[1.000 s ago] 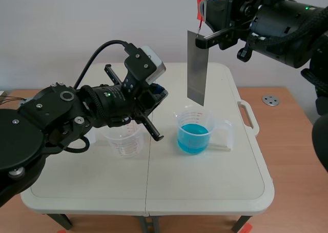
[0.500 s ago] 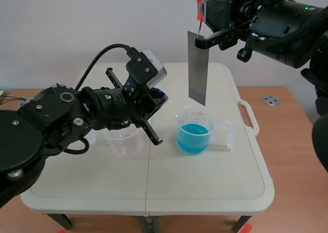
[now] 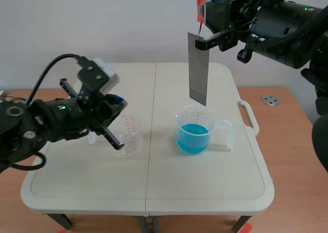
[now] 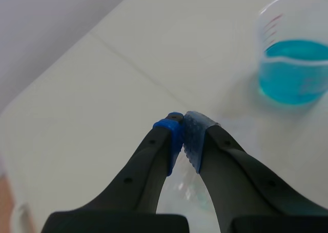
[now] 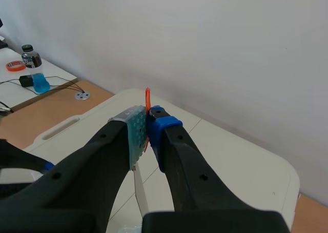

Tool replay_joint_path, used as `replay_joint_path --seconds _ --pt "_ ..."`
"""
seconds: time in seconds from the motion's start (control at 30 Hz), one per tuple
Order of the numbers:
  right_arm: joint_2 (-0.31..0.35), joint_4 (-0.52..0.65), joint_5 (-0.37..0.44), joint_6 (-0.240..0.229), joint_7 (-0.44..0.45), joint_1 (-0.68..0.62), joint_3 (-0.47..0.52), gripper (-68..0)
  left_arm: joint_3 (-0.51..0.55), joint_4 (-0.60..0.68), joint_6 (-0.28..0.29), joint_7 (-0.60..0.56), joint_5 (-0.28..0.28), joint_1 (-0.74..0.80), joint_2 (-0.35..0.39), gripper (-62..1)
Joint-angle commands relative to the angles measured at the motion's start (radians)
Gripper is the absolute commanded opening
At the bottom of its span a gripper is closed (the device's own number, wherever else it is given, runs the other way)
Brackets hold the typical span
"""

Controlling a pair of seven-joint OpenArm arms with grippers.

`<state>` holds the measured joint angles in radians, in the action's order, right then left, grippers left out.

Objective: Hold the metal plate by the orange handle, dip it into the blue solution, take it out and point at it, then put the plate back in the beaker on the left.
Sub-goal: 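Point at the plate with the left hand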

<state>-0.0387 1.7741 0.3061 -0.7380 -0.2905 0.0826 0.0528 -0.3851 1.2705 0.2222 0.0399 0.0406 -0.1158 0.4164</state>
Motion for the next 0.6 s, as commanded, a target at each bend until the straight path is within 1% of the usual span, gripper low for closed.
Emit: replay_joint_path --seconds 0.0,0.13,0.23,0.3,0.47,0.57 --pt "0.003 0.027 0.019 -0.008 0.019 0.012 0.0 -66.2 0.055 0.061 -0.008 -0.034 0.036 0.062 0.054 -59.7" --pt "0.003 0.027 0.019 -0.008 0.018 0.012 0.0 -66.2 0.193 0.146 -0.011 -0.088 0.099 0.225 0.15 -59.7" --pt "0.003 0.027 0.019 -0.008 0.014 0.012 0.0 -66.2 0.308 0.203 -0.011 -0.135 0.138 0.359 0.196 -59.7" --pt "0.003 0.027 0.019 -0.008 0.014 0.012 0.0 -66.2 0.388 0.238 -0.011 -0.164 0.156 0.45 0.209 -59.7" --pt "0.003 0.027 0.019 -0.008 0.013 0.012 0.0 -66.2 0.565 0.309 -0.011 -0.242 0.164 0.675 0.21 -59.7" --pt "0.003 0.027 0.019 -0.008 -0.001 0.012 0.0 -66.2 0.64 0.335 -0.01 -0.282 0.208 0.8 0.21 -59.7"
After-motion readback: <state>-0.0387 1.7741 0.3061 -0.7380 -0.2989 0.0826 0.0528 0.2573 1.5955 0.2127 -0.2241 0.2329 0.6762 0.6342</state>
